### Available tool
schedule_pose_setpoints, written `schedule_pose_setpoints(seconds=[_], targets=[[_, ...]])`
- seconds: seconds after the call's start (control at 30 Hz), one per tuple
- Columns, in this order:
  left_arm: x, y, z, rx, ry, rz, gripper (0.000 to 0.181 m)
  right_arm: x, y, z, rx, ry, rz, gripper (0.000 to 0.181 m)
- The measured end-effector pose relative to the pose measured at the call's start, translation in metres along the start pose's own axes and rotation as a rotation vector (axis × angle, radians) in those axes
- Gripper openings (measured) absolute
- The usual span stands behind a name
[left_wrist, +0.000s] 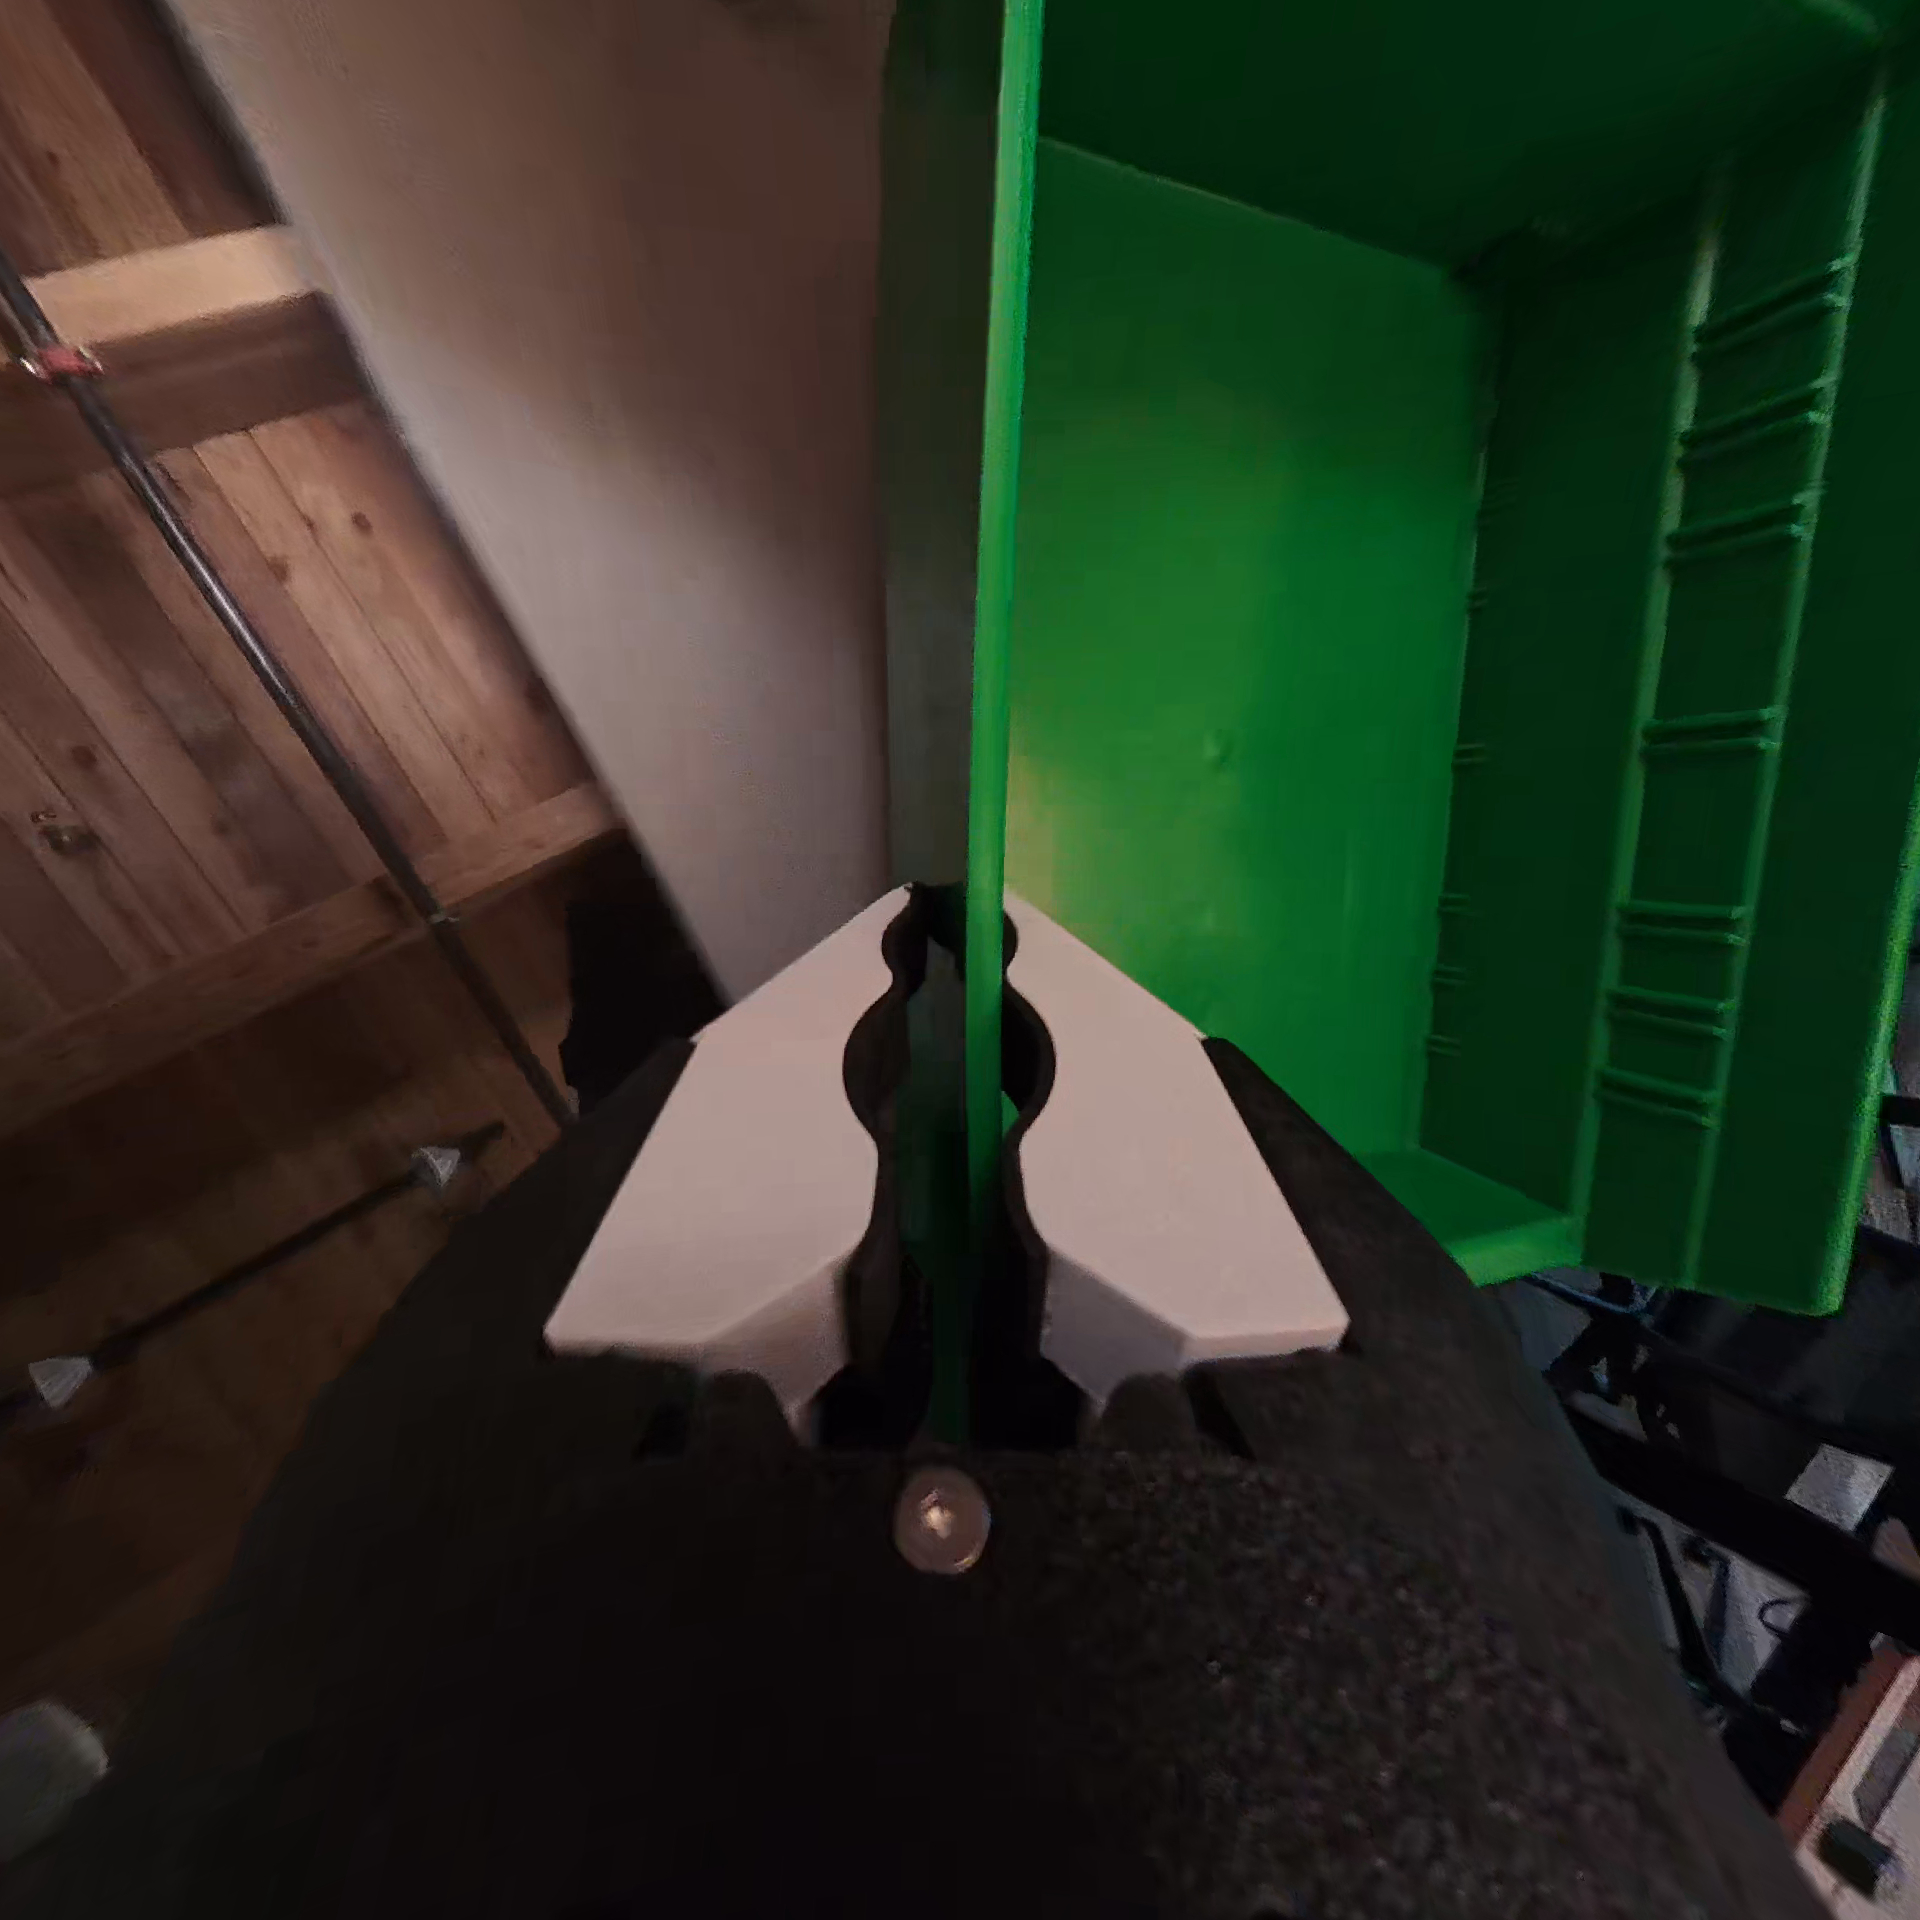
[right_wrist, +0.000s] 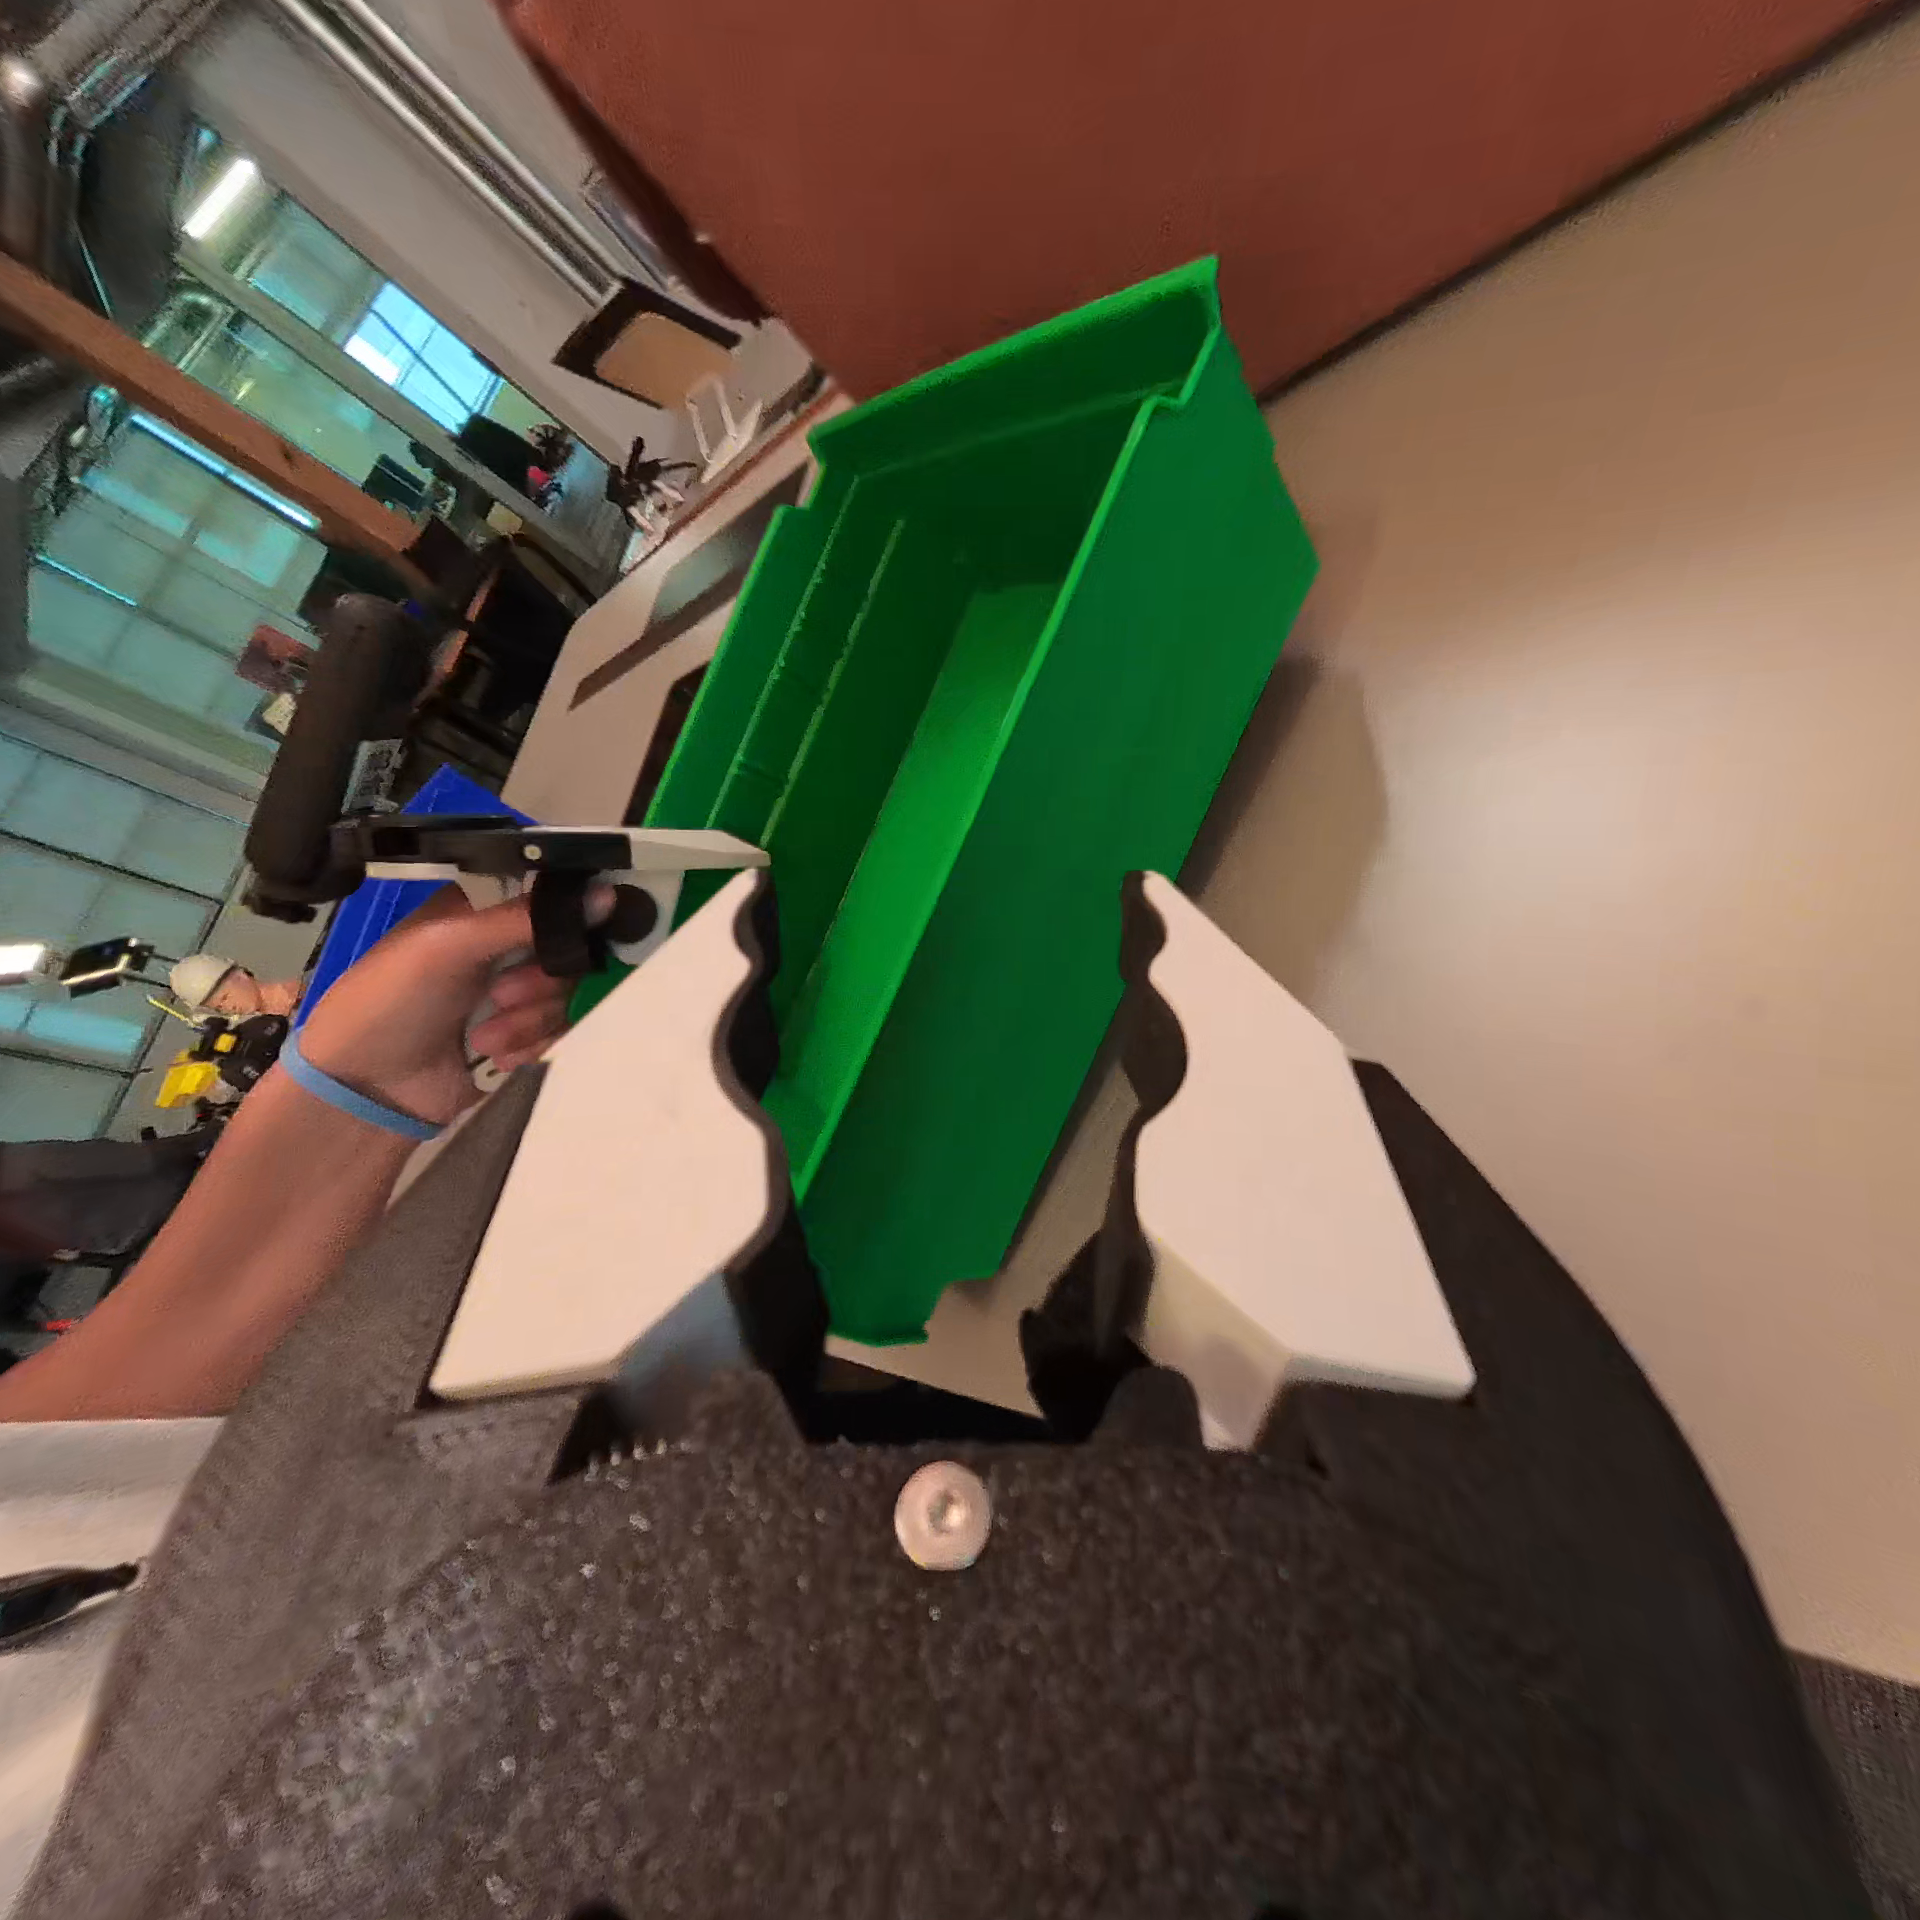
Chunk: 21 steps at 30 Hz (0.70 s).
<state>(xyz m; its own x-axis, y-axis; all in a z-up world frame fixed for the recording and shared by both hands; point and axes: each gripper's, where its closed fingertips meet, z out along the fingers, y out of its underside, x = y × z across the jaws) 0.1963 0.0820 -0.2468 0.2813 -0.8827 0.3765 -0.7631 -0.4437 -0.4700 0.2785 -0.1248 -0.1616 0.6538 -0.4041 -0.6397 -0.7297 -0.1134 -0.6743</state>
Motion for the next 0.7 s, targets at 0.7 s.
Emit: schedule_pose_setpoints(seconds=[0.7], targets=[[0.036, -0.01, -0.075, 0.319, 0.157, 0.026, 0.044, 0.125, -0.033, 0.02, -0.336, 0.533, -0.294, 0.019]])
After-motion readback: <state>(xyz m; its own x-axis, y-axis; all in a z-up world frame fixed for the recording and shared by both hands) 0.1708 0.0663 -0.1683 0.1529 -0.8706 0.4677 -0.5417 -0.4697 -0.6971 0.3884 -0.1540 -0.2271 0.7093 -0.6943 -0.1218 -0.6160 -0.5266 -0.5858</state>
